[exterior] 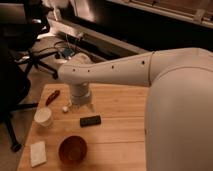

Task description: Drag the ceramic bowl in a circle

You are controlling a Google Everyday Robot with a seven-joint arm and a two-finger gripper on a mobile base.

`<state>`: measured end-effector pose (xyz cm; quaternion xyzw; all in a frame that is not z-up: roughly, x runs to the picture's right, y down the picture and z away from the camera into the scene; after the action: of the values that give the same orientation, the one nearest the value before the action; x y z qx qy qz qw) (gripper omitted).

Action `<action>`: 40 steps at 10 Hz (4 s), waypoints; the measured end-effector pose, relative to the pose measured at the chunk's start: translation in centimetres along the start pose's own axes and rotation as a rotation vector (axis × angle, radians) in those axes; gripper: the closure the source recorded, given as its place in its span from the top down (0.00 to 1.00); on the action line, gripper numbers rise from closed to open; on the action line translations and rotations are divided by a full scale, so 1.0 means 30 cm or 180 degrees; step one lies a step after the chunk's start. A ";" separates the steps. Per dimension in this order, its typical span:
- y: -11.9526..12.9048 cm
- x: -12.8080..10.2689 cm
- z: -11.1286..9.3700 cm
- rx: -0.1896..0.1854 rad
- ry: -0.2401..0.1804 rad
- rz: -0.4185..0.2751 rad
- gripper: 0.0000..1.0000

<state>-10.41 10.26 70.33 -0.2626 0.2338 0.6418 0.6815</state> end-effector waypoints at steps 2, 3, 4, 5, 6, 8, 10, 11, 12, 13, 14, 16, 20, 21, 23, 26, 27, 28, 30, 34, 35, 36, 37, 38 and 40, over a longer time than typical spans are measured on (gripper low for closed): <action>0.000 0.001 0.000 -0.0002 0.0003 0.0001 0.65; 0.000 0.001 0.000 -0.0001 0.0002 0.0001 0.65; 0.000 0.001 0.000 -0.0001 0.0002 0.0001 0.65; 0.000 0.000 0.000 0.0000 0.0000 0.0000 0.65; 0.001 0.001 0.000 -0.0002 0.0003 0.0001 0.65; 0.000 0.001 0.000 -0.0001 0.0002 0.0001 0.65; 0.000 0.001 0.000 -0.0001 0.0002 0.0001 0.65; 0.000 0.000 0.000 -0.0001 0.0002 0.0001 0.65; 0.000 0.000 0.000 -0.0001 0.0002 0.0001 0.65; 0.001 0.001 0.000 -0.0002 0.0003 0.0001 0.65; 0.000 0.001 0.000 -0.0001 0.0002 0.0001 0.65; -0.001 0.002 0.002 0.0004 0.0003 0.0001 0.65; 0.040 0.099 0.010 0.0031 -0.0101 -0.0200 0.65; 0.051 0.141 0.020 -0.0012 -0.0104 -0.0251 0.65; 0.050 0.207 0.049 -0.0067 -0.0108 -0.0326 0.65; 0.029 0.298 0.146 -0.0165 0.0000 -0.0398 0.65; 0.031 0.323 0.180 -0.0227 0.0065 -0.0443 0.65; 0.034 0.352 0.227 -0.0301 0.0172 -0.0507 0.65; 0.029 0.387 0.311 -0.0373 0.0365 -0.0609 0.65; 0.006 0.370 0.449 -0.0334 0.0639 -0.0703 0.56; 0.006 0.351 0.472 -0.0321 0.0673 -0.0705 0.44; 0.009 0.339 0.485 -0.0317 0.0696 -0.0706 0.36; 0.024 0.323 0.501 -0.0319 0.0727 -0.0728 0.26; 0.045 0.296 0.511 -0.0318 0.0738 -0.0761 0.14; 0.078 0.239 0.517 -0.0284 0.0733 -0.0839 0.01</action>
<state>-12.56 25.94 77.16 -0.3927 0.2451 0.5224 0.7161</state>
